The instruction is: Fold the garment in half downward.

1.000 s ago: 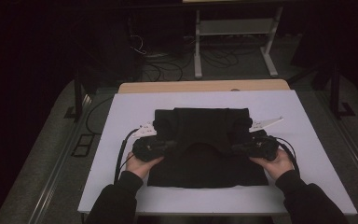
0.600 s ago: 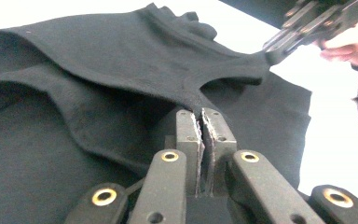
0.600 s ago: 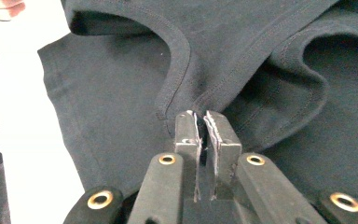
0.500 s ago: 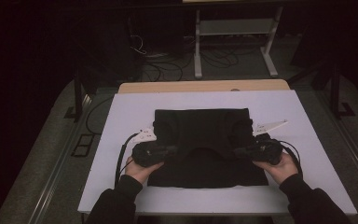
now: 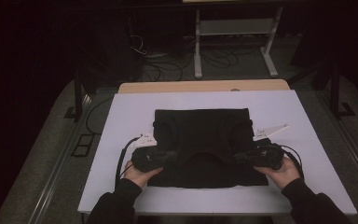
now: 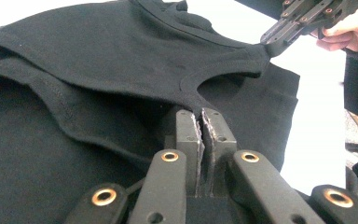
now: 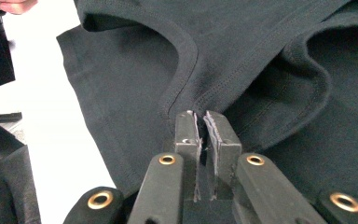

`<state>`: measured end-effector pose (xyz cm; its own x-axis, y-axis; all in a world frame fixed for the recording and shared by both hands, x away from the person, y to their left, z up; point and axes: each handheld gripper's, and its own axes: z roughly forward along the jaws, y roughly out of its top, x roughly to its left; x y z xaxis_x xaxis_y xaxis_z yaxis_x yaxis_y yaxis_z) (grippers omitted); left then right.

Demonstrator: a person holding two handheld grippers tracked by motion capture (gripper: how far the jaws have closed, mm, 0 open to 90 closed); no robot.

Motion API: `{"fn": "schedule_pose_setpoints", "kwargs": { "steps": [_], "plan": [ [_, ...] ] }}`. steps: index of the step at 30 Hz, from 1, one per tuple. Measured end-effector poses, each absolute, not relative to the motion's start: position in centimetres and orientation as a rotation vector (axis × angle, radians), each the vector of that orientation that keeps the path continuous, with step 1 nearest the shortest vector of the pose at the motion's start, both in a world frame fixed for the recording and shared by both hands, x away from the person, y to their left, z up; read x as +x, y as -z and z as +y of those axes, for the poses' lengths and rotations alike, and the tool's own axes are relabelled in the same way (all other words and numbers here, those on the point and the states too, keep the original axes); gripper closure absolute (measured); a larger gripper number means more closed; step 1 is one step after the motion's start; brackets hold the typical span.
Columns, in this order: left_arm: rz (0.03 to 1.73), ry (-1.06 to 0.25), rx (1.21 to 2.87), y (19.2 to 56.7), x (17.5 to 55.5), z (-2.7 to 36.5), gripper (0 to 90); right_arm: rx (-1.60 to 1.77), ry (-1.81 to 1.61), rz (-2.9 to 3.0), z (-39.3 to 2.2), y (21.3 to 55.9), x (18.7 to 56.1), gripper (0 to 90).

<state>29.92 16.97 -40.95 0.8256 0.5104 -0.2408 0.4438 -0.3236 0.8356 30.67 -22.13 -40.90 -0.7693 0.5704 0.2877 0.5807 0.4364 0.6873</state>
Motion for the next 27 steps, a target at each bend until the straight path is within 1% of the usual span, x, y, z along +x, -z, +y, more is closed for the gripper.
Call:
{"fn": "schedule_pose_setpoints", "kwargs": {
  "steps": [17, 27],
  "plan": [
    [0.701, -0.068, 1.991, 41.1, 27.8, 17.2, 85.1, -1.044, 1.260, -2.640, -22.2, 41.0, 28.8, 83.3],
    [0.689, -0.051, 2.039, 41.3, 27.0, 17.2, 85.0, -1.004, 1.233, -2.627, -22.0, 41.2, 27.6, 83.4]
  ]
}}
